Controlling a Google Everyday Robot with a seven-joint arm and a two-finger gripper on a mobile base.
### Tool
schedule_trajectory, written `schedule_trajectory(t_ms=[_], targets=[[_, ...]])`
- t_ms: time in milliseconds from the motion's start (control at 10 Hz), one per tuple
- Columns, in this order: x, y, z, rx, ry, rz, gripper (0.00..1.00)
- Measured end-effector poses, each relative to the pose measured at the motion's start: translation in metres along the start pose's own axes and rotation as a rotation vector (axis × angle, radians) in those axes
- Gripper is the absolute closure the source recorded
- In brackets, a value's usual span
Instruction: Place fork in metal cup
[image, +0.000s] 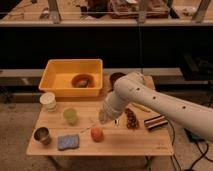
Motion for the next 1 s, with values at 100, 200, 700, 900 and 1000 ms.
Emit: schedule_trajectory(t_ms=[100,200,700,900,1000], targets=[[-0.003,-0.009,-0.004,0.014,-0.006,-0.021,0.8],[-0.014,-0.022,-0.006,0.025,-0.013,-0.049,0.8],[-0.103,-0.079,0.02,0.025,-0.049,-0.22,0.8],[-0.149,-0.102,0.038,0.012,-0.057,-0.301,0.8],[-0.167,-0.111,0.045,0.007,-0.058,-0.33,0.8]])
